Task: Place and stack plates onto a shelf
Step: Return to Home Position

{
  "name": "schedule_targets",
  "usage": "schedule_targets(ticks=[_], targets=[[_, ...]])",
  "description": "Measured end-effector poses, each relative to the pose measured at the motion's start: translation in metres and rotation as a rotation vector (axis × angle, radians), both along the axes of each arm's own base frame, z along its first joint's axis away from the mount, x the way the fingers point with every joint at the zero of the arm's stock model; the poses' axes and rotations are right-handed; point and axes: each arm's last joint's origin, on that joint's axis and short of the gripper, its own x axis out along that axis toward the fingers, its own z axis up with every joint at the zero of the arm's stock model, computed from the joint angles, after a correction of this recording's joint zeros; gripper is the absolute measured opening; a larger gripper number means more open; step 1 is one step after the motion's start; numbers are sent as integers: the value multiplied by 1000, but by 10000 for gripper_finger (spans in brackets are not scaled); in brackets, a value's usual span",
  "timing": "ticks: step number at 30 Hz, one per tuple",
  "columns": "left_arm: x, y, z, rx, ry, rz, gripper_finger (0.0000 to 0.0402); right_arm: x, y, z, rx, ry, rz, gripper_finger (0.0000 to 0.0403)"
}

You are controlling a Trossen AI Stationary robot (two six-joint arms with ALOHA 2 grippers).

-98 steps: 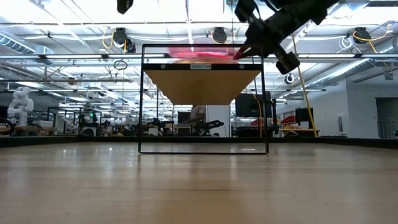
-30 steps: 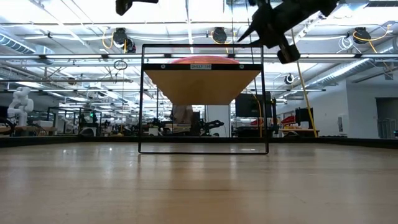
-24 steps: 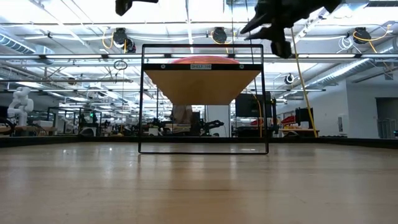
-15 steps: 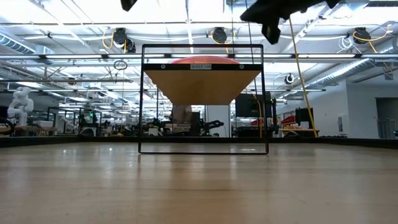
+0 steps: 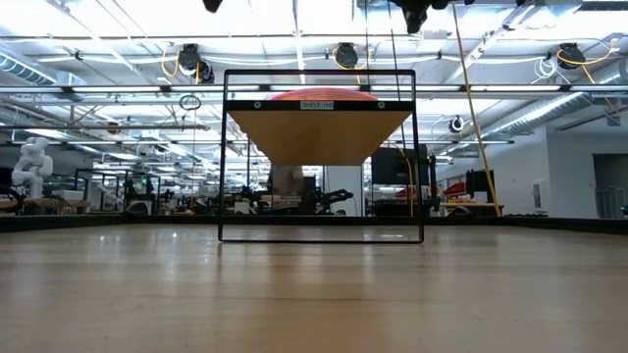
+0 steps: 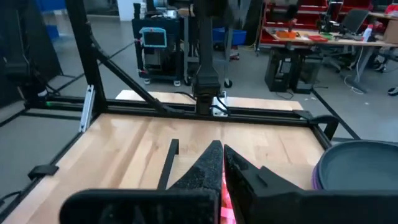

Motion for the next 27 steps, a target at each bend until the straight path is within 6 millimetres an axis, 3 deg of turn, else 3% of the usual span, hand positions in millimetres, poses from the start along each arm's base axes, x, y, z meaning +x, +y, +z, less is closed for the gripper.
schedule_targets(ticks=[6, 12, 20, 27], targets=[[-9, -5, -25, -34, -58, -41, 4, 0, 0, -1, -31, 5, 3, 0], [-33, -7, -41, 16, -115, 60, 3, 0, -2, -1, -82, 3, 7, 0], [-45, -9, -97, 69, -215, 67, 3, -3, -8, -7, -210, 58, 13, 0], [-46, -9, -137, 29, -318, 85, 3, -11, -16, -44, -228, -5, 39, 0]])
